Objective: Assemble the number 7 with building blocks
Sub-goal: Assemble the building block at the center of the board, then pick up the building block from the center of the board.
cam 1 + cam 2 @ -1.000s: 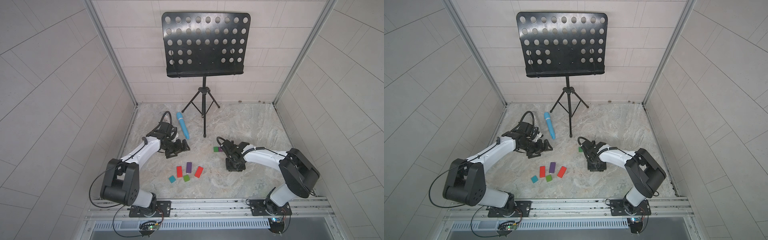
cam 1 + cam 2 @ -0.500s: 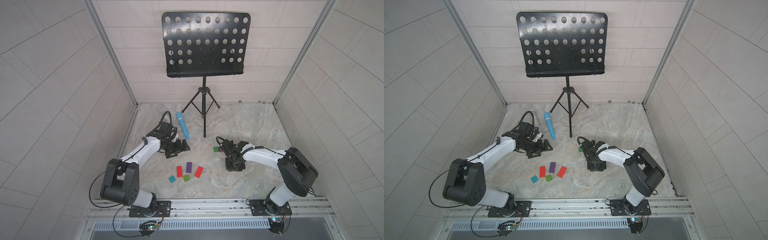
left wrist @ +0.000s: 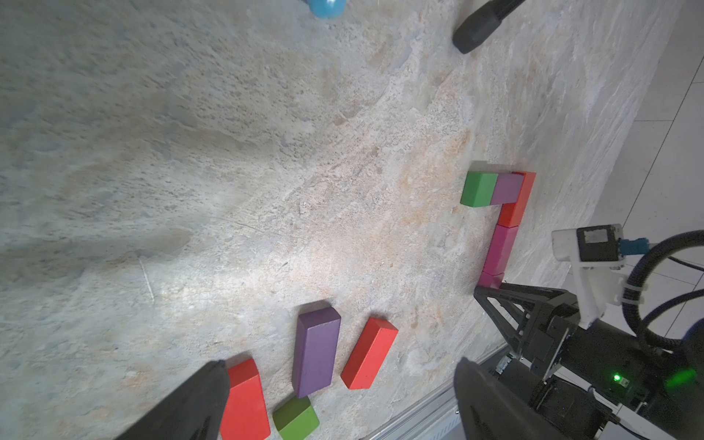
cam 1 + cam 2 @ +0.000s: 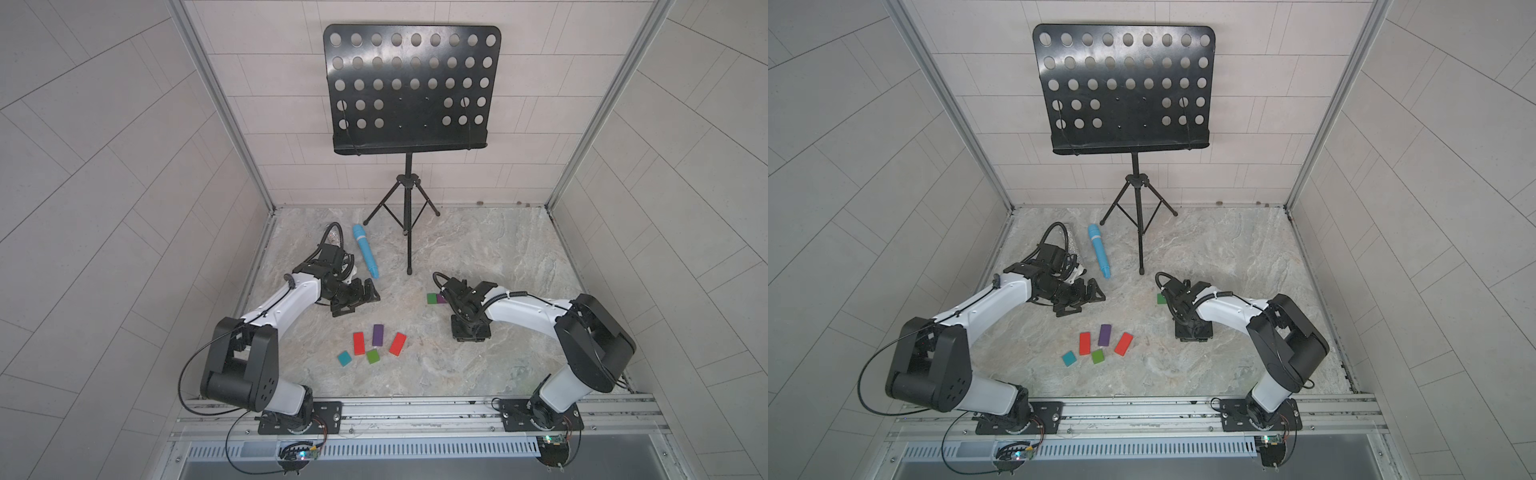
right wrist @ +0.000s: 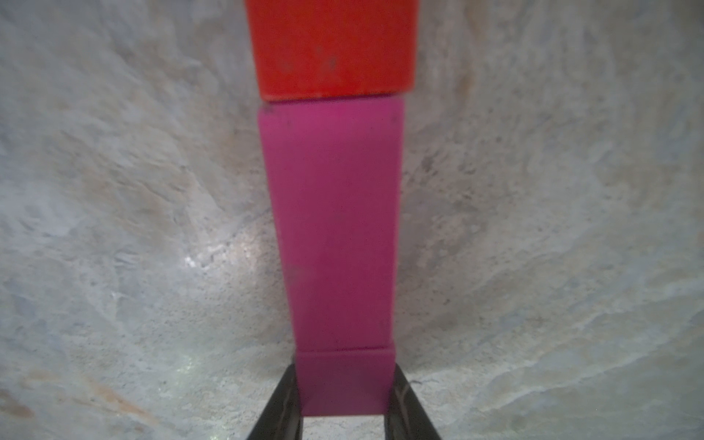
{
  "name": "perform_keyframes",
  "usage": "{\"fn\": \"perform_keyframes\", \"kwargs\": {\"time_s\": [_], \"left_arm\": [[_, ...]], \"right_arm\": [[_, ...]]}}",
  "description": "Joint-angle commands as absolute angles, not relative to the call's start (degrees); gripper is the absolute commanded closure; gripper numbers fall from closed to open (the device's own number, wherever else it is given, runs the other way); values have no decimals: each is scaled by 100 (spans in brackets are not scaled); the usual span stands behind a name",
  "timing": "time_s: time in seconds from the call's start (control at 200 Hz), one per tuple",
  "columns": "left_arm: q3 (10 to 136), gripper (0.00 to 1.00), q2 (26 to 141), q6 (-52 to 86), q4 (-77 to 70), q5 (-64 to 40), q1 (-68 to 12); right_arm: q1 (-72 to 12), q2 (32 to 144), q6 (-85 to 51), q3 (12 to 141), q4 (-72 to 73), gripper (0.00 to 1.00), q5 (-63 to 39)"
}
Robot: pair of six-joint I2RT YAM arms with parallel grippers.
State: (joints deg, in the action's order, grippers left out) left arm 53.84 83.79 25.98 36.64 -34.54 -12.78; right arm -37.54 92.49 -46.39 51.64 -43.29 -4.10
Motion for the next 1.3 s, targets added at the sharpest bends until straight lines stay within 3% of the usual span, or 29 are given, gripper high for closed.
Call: {"fn": "perform_keyframes", "kwargs": {"time_s": [0.0, 0.24, 0.37, 0.696, 0.976, 1.296], "left_arm": [[5348, 0, 8266, 2566, 3627, -3480, -1305], [5350, 0, 8266, 2568, 3619, -3472, -1306], [5348, 0, 8268, 2566, 3621, -3472, -1301], [5422, 0, 8244, 2383, 3867, -3279, -1288], [5665, 2, 8246, 1840, 4979, -2184, -1239], [5547, 9, 7963, 2029, 5431, -1618, -1361]], "right_arm": [[-3703, 9448, -4606, 5115, -4376, 71, -178], [-3702, 9432, -4569, 5183, -4386, 61, -201], [-3705, 9372, -4579, 5263, -4466, 48, -237], [-3751, 8727, -4674, 5804, -5187, 33, -248], [-3898, 8053, -4590, 6226, -5230, 33, -176], [-3969, 8561, -4042, 6819, -4750, 34, -209]]}}
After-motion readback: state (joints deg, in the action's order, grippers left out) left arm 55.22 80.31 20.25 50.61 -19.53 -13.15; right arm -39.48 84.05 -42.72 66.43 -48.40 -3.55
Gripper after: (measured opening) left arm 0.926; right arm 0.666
